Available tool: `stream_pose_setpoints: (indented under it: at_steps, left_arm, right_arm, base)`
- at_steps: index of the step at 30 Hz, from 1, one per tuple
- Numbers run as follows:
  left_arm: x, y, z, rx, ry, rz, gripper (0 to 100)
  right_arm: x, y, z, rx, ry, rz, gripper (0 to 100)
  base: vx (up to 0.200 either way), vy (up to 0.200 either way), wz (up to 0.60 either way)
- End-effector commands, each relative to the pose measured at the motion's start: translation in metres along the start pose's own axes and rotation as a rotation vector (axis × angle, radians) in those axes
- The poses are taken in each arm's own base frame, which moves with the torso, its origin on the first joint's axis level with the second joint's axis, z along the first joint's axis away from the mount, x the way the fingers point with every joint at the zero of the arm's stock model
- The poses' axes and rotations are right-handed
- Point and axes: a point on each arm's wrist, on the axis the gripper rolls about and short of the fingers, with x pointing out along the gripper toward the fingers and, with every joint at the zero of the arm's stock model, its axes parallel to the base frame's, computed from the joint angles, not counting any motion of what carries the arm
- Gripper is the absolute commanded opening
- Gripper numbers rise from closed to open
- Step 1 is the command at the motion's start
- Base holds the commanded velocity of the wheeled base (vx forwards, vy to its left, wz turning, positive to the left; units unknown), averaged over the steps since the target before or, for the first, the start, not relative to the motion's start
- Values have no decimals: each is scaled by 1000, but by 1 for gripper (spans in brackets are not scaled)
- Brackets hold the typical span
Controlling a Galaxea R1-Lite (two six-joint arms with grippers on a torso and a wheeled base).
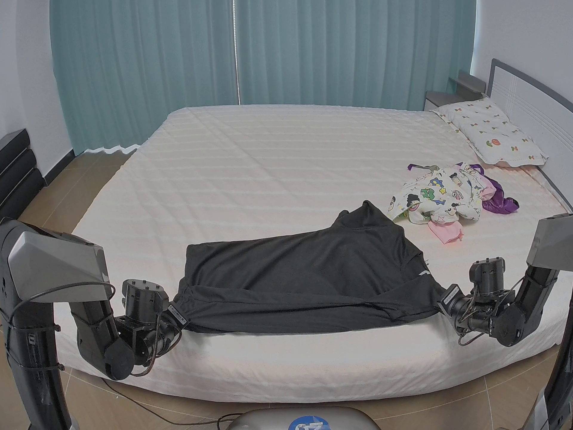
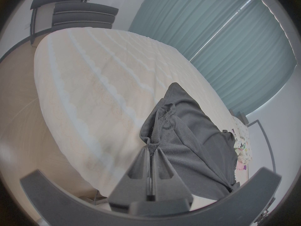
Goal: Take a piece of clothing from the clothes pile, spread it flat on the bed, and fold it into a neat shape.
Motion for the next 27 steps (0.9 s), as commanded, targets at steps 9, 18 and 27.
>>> stream_pose_setpoints:
  at_steps: [9,18,27]
  left_arm:
    - [-8,8,4,46,3,30,0]
    - [-6,18,-6,72,48,66,0]
    - [-11,14,2,59,17,40,100]
  right_arm:
    - [-23,-4,-2,-59,12,-16,0]
    - [-19,-14,-12,-118,60,-62,0]
    - [-31,-3,-7,-120,28,3,100]
  base:
    - [0,0,0]
    - [0,0,0]
    - [0,0,0]
